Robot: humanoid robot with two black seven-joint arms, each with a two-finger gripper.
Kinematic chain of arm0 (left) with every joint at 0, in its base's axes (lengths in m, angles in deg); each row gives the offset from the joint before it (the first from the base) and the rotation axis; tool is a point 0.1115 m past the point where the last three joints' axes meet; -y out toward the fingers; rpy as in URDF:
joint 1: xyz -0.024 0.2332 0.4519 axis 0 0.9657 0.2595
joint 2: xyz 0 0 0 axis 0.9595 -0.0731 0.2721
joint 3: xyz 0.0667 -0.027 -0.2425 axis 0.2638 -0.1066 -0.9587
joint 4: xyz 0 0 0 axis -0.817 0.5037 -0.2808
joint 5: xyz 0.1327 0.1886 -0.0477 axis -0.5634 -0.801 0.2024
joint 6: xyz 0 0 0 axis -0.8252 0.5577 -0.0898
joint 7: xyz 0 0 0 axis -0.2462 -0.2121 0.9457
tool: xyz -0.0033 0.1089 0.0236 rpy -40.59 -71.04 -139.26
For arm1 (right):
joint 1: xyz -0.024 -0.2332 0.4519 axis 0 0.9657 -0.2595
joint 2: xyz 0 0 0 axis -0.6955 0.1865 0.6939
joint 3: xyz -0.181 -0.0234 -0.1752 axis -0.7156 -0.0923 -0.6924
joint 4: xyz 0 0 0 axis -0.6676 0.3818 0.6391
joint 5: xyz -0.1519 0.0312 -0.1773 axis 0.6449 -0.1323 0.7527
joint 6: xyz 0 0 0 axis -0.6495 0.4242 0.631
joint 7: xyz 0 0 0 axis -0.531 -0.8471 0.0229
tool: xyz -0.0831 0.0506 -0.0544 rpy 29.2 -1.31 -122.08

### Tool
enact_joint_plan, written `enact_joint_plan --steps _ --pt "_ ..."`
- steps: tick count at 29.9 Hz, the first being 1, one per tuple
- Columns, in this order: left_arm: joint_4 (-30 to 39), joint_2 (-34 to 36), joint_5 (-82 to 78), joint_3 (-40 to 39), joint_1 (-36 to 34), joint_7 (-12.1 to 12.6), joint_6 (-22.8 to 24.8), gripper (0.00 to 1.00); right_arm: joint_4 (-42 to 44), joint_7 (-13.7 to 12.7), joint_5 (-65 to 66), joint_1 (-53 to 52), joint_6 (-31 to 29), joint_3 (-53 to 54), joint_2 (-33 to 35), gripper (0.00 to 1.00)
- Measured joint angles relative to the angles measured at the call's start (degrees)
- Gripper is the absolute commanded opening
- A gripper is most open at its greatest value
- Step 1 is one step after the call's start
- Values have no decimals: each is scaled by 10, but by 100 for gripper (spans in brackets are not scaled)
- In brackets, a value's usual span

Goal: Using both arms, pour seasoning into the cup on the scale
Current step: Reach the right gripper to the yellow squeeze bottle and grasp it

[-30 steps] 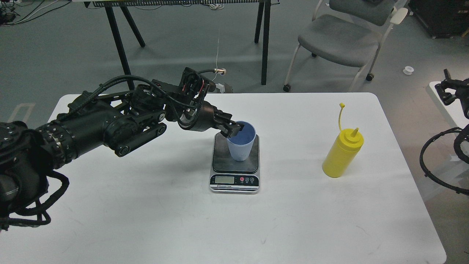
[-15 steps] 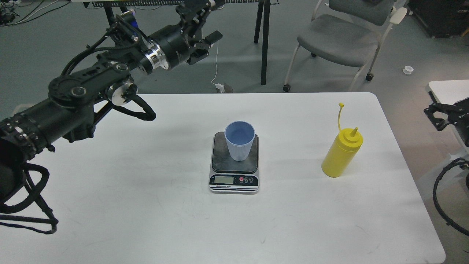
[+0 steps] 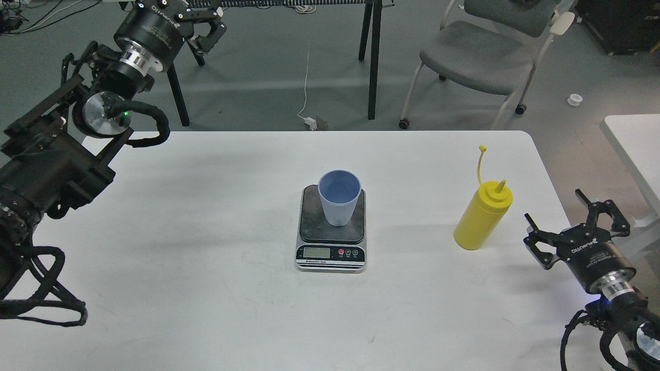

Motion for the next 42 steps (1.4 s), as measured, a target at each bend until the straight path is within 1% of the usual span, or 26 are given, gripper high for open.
enact_joint_plan --steps 4,8,21,24,29,31,34,36,37,42 --pt "0 2 0 -1 9 1 -2 100 5 -1 3 8 0 0 -66 100" --pt "0 8 -1 0 11 1 -3 100 10 -1 5 12 0 0 -108 100" --pt "1 10 -6 6 10 2 -10 100 71 -1 5 -19 0 3 -167 98" --pt "2 12 -7 7 10 2 -11 100 85 -1 5 -33 0 3 -180 97" --pt "2 16 -8 7 12 2 -20 100 113 6 5 -60 0 7 -199 91" --pt "2 17 -8 7 16 2 -22 100 124 10 5 -73 0 8 -204 86" --pt "2 17 -8 7 22 1 -22 100 143 12 5 -95 0 8 -208 72" --pt "1 17 -8 6 24 1 -22 100 156 14 5 -110 0 9 -214 53" --pt "1 17 -8 6 24 1 -22 100 161 17 5 -118 0 9 -217 46" --pt "1 18 -8 6 24 1 -19 100 169 28 22 -152 0 10 -215 43"
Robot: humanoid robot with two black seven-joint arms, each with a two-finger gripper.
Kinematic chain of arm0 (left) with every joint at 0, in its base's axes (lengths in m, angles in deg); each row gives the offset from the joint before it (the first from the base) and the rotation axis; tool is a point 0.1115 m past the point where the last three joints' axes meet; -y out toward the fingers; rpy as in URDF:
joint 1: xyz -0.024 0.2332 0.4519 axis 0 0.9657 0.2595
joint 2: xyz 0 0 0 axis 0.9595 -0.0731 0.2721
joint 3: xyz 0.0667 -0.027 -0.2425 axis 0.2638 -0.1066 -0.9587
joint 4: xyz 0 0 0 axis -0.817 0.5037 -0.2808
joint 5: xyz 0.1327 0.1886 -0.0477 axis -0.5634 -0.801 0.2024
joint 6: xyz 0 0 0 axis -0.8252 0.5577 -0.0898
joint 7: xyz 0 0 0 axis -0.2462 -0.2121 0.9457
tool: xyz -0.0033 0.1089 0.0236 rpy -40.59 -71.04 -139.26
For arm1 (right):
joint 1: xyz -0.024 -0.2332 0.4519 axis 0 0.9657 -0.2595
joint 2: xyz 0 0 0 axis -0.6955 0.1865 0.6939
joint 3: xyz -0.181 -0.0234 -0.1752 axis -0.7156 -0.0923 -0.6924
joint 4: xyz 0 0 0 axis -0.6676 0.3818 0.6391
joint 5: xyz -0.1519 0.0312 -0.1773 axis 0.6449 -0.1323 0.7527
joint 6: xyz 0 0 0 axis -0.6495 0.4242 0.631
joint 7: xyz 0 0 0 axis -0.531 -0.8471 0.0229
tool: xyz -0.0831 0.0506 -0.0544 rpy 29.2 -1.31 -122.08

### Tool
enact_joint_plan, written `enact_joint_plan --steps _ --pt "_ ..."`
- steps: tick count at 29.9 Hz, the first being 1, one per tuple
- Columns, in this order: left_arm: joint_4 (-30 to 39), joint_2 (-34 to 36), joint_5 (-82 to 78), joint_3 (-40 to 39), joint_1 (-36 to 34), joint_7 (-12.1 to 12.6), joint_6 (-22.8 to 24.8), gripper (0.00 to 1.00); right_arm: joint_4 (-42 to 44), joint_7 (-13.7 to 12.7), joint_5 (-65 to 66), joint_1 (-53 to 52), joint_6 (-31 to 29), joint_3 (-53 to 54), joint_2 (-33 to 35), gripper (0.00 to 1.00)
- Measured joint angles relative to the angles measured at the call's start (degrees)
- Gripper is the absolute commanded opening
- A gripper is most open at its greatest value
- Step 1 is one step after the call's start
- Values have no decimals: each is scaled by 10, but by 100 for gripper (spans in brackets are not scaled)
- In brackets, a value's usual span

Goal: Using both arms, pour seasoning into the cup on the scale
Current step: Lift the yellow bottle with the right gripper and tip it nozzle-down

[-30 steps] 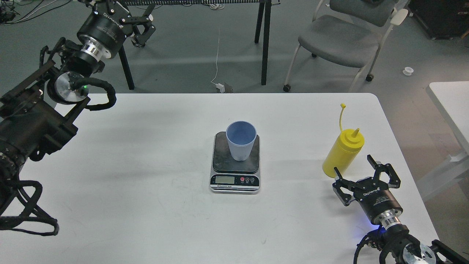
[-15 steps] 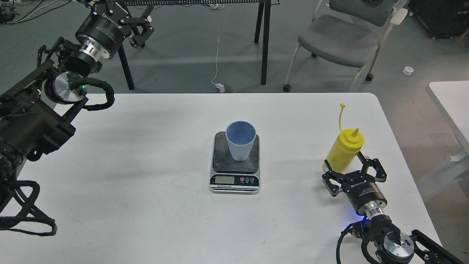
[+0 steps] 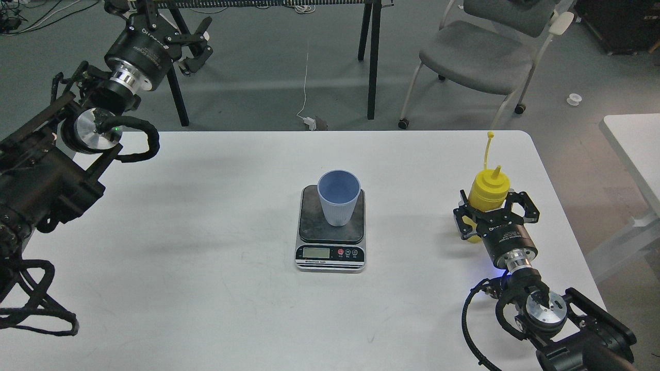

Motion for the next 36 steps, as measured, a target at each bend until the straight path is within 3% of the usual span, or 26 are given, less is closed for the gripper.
enact_joint_plan --steps 9,18,27,36 --pt "0 4 3 -5 16 -4 3 100 -29 3 151 -97 0 0 93 40" --pt "0 12 8 -19 60 -4 19 100 -116 3 519 -197 3 -7 137 38" --pt "0 9 8 -36 101 -3 20 100 -139 3 906 -272 105 -58 81 38" --pt "0 10 8 -36 104 -4 20 100 -137 6 1066 -363 240 -245 46 37"
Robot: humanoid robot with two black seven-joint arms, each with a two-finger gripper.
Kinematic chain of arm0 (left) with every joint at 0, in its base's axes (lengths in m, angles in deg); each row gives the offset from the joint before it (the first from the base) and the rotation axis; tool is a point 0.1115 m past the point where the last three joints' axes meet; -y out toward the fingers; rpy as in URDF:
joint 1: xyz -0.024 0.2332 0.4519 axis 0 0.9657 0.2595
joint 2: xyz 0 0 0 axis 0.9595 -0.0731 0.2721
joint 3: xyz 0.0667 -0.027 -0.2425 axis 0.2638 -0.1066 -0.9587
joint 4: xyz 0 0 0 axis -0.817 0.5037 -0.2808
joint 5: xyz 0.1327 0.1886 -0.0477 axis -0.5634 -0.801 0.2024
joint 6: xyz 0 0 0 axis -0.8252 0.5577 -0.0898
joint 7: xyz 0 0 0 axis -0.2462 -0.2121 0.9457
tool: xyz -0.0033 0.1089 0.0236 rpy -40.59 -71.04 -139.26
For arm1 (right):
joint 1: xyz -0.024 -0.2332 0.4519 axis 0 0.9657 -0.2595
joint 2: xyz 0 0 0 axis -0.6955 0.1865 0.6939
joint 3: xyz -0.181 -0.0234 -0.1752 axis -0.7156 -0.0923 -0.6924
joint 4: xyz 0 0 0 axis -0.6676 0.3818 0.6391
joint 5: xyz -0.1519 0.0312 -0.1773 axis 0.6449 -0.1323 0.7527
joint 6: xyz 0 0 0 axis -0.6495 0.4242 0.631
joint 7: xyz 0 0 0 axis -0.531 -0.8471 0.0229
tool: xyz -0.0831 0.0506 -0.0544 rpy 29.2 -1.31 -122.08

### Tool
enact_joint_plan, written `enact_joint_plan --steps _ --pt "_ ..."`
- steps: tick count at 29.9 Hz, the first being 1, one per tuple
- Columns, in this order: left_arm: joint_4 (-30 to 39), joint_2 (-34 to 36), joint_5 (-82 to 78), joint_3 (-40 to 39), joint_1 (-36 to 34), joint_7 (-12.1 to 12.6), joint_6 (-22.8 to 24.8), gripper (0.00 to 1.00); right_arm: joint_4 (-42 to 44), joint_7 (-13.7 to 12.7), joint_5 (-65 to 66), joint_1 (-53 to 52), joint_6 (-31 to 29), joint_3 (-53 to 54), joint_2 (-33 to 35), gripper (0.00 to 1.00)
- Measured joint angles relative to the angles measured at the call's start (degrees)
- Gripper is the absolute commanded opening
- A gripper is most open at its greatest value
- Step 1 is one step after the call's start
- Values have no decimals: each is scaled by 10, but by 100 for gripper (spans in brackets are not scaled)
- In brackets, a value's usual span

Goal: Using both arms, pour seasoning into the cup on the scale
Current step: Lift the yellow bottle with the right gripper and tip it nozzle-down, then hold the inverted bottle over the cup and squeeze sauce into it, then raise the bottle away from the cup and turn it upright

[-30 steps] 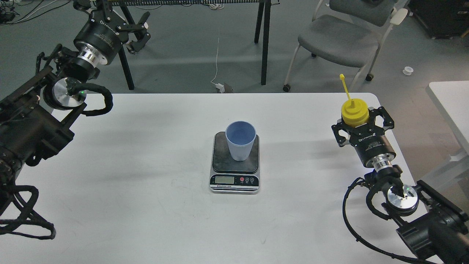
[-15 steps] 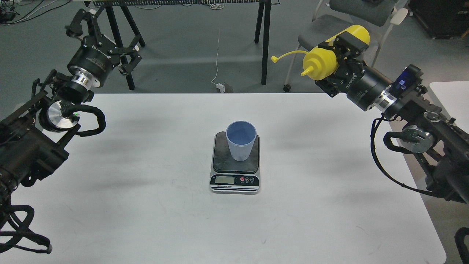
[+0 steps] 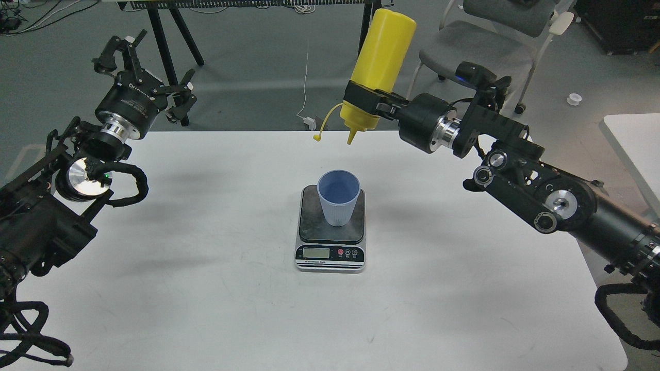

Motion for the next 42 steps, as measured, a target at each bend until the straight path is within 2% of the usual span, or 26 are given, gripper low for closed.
enact_joint_plan --steps 10,23,30,42 --pt "0 -2 0 0 1 -2 0 100 17 0 159 -13 22 -58 -22 37" --pt "0 -4 -1 -1 4 -3 0 100 18 -1 153 -25 23 -53 -24 37" --pt "0 -4 -2 0 1 -3 0 100 7 -2 -51 -29 15 -13 8 37" --pt "3 -3 -1 -6 -4 -2 0 100 -41 0 -514 11 -5 16 135 37"
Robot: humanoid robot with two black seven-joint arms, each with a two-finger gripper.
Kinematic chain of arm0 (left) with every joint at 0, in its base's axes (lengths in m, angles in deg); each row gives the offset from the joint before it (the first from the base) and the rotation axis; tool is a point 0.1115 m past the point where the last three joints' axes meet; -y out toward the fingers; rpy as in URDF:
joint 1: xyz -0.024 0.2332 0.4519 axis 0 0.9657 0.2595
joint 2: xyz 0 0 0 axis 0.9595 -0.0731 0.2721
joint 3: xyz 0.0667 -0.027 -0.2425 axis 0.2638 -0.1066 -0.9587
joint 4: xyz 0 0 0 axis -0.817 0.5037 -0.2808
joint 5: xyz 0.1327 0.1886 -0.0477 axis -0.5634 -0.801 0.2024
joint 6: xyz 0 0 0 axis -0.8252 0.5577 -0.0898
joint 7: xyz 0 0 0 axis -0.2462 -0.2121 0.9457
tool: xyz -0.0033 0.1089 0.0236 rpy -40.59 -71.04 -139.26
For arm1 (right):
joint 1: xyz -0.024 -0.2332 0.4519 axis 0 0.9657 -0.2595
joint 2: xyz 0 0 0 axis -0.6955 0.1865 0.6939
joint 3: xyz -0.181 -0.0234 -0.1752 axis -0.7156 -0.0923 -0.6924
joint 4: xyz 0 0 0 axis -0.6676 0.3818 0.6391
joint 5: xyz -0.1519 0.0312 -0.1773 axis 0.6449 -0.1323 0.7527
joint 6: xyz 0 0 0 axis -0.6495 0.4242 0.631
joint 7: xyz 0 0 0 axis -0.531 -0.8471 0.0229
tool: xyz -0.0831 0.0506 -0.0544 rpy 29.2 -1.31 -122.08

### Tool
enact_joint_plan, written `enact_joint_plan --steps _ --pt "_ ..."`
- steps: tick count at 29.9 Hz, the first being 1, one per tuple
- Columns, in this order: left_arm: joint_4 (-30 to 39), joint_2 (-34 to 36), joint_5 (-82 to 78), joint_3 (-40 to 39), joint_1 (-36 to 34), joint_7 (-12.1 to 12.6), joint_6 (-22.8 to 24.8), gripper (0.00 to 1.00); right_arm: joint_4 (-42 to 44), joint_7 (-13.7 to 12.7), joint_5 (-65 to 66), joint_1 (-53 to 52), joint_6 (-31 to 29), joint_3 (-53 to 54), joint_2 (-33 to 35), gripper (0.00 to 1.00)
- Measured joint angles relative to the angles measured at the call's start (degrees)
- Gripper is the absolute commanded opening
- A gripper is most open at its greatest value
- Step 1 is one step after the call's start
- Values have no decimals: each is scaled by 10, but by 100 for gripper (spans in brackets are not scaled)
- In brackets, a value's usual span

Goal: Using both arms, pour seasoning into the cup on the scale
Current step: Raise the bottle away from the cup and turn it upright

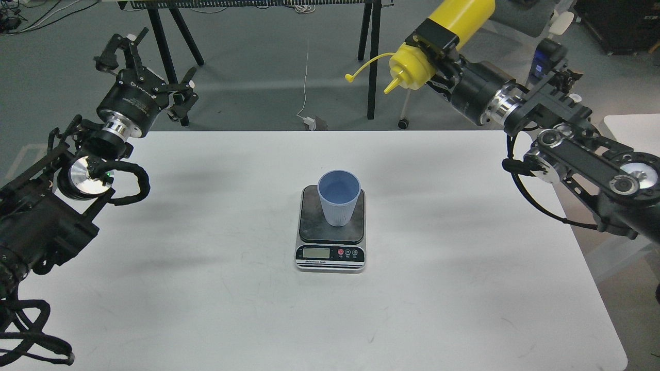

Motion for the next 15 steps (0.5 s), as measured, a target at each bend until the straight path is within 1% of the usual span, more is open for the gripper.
enact_joint_plan --steps 3,7,15 --pt "8 -2 1 -17 0 0 0 100 -2 0 -95 39 -27 35 9 37" --pt "12 -5 1 -40 3 -1 0 100 -2 -6 -215 110 -79 102 11 37" --pt "13 -5 1 -44 5 -1 0 100 -20 -8 -415 245 -176 168 5 37"
